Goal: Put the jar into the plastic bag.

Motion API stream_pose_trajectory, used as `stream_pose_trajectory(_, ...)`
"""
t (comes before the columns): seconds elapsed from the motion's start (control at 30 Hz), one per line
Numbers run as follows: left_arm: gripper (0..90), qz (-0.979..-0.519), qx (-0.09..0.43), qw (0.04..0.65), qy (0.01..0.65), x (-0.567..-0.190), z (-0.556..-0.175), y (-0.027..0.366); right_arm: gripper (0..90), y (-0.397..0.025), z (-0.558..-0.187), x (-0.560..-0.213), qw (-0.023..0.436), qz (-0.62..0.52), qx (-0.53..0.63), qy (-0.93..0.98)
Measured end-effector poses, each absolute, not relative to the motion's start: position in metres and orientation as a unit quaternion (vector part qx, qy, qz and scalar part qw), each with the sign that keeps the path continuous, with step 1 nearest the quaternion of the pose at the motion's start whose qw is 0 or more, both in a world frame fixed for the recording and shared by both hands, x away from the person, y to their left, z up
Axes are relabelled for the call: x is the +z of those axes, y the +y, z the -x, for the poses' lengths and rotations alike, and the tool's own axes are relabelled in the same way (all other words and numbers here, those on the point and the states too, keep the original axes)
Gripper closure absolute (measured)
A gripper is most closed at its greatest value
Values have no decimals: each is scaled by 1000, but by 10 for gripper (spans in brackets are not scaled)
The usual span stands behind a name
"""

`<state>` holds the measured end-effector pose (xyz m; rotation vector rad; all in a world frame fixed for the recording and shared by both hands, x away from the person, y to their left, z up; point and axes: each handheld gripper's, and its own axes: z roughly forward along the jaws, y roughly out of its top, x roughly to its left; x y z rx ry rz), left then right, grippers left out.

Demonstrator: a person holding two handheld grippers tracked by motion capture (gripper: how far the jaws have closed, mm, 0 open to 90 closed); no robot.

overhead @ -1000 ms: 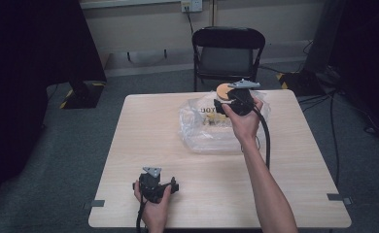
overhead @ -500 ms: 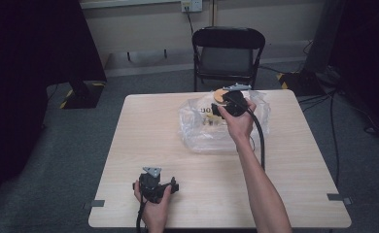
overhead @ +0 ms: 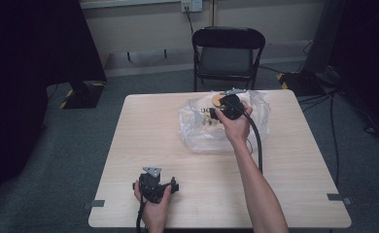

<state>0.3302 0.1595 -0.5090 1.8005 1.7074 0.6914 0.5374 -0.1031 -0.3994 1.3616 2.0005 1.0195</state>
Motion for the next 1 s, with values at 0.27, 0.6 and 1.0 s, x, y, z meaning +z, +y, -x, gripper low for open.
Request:
stream_pose_trajectory(0.27, 0, -672, 257, 279, 636, -509, -330, 160, 259, -101, -540, -408, 252, -506, 369, 738)
stream_pose_trajectory(0.6, 0, -672, 257, 279, 636, -509, -330, 160, 258, -100, -539, -415, 251, -507, 365, 739)
stream_pose_trajectory(1.0, 0, -672, 257, 279, 636, -509, -330, 160, 258, -103, -530, -418, 254, -503, 363, 742)
